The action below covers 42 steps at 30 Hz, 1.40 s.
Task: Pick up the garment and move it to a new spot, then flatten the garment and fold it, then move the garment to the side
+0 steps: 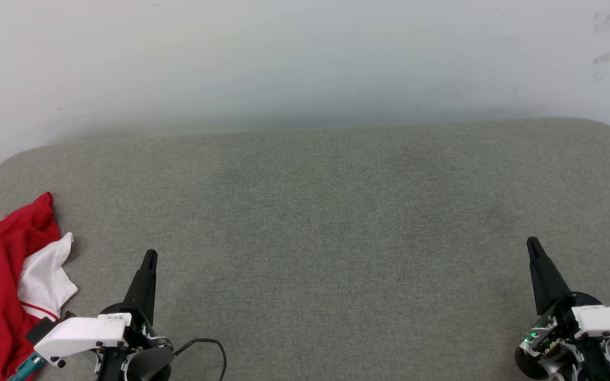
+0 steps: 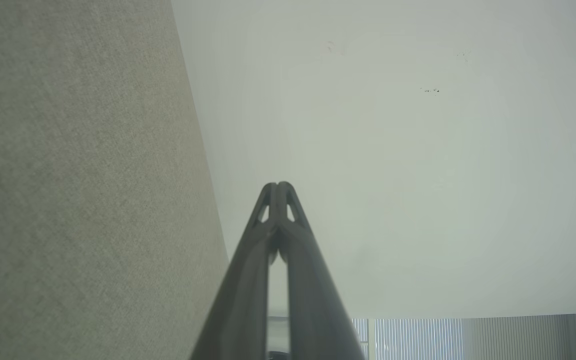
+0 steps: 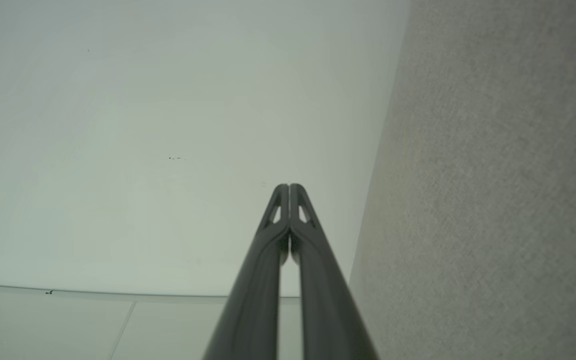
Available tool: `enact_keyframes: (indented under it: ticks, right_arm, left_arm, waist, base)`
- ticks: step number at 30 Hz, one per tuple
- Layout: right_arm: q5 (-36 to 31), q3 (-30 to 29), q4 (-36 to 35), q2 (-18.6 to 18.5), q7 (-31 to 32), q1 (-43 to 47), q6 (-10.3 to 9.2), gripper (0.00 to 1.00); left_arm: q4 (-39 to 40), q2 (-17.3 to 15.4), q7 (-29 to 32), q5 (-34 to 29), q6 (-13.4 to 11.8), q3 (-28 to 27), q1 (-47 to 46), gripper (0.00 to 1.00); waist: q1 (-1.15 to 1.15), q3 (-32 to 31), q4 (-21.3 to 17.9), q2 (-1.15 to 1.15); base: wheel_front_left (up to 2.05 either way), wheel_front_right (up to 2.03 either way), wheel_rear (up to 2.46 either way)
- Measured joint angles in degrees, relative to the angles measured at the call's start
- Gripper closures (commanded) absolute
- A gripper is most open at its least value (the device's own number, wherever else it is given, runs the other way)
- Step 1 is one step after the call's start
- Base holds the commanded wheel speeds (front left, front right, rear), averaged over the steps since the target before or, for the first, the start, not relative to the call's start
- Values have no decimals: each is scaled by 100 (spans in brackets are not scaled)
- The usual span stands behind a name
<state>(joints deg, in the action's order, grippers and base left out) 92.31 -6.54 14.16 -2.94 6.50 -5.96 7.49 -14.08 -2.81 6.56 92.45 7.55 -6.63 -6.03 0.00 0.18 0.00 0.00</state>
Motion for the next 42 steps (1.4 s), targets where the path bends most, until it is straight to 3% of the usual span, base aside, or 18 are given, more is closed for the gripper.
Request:
enact_keyframes:
  ticks: [27, 28, 42]
  right_arm:
    - [0, 0, 0, 0, 0, 0, 0, 100]
    - [0, -1, 0, 0, 0, 0, 0, 0]
    - [-59, 140, -34, 10, -287, 311, -1, 0]
  left_arm:
    - [0, 0, 0, 0, 0, 1, 0, 100]
    - [0, 0, 0, 0, 0, 1, 0, 0]
    - [125, 21, -226, -23, -7, 342, 212, 0]
  waist:
    - [0, 0, 0, 0]
    - [0, 0, 0, 0]
    - [0, 0, -6, 0]
  base:
    - [0, 0, 0]
    - [0, 0, 0]
    - [0, 0, 0]
